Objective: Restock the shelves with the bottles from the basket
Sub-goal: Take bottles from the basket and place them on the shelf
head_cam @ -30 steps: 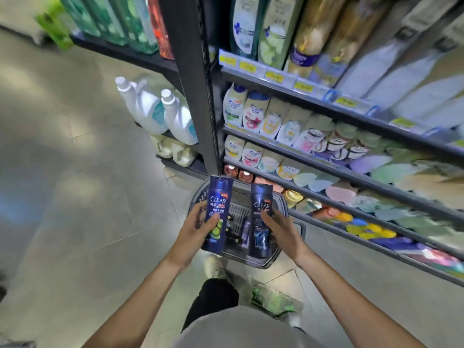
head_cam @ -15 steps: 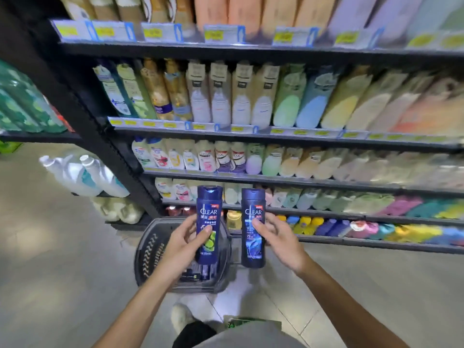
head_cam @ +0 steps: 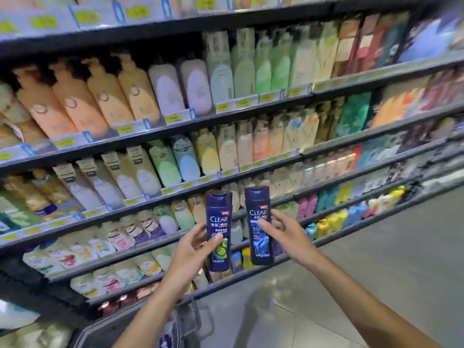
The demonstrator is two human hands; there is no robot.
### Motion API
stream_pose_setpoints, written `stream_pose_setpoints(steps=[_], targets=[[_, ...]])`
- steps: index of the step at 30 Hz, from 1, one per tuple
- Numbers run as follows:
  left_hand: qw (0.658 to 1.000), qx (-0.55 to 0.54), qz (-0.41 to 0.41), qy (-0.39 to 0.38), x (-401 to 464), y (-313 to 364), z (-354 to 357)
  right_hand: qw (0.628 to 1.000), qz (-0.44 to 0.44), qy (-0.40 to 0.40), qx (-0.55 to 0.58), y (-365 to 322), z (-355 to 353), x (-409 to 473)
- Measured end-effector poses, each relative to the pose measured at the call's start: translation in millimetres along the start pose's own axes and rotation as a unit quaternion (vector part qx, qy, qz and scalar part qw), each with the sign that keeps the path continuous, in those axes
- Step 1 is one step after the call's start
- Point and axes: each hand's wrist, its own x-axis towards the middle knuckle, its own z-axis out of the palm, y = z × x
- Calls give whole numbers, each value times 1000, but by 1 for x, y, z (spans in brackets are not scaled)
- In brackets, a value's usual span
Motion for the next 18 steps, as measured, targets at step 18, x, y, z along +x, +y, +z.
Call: stream_pose_setpoints(steps=[18], targets=[[982, -3, 112, -152, 214, 114, 184, 987, -81, 133, -34, -100, -212, 100]])
